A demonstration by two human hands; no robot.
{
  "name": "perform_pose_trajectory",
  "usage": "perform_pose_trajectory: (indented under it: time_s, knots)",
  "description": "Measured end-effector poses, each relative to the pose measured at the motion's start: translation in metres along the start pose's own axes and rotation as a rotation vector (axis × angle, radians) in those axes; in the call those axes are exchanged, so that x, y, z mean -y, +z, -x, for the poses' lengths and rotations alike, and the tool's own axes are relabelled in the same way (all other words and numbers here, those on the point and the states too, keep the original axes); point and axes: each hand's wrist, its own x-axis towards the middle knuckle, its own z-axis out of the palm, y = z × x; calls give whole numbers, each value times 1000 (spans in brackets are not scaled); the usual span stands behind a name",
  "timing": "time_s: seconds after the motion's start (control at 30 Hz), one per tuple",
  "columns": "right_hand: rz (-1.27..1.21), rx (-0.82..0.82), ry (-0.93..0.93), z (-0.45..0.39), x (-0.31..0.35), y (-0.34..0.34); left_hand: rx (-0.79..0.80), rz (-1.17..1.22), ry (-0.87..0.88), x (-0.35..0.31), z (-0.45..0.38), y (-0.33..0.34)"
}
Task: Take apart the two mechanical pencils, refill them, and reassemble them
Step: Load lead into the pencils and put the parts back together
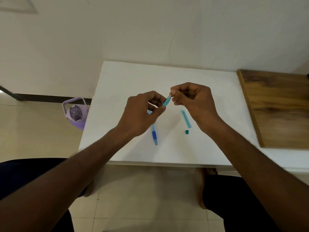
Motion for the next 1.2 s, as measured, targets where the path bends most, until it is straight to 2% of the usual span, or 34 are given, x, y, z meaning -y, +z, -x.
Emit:
perform_pose_trajectory:
  time_s: [0.23,0.37,0.57,0.7,0.83,0.9,1.03,1.2]
  knots:
    - [35,43,10,-2,-2,-2,34,-2,-29,-1,-1,1]
    - [-75,53,89,-3,-1,-5,32,71,-69,-7,-4,6]
    - [-111,78,86,-3,2,-14,24,115,-82,-12,-8,15]
    - [25,79,62,0,1,-14,41,177,-164,-12,-6,22]
    - [117,71,72,-1,0,-11,36,297,-319,-10,-8,25]
    - [236,23,54,-4,-2,-13,13,246,-389,-6,-11,27]
    - [765,15,-50,-9,-12,-32,0,107,-416,3,-14,32]
    - [898,53,95,-12,-34,-38,45,-49,-354,7,-17,43]
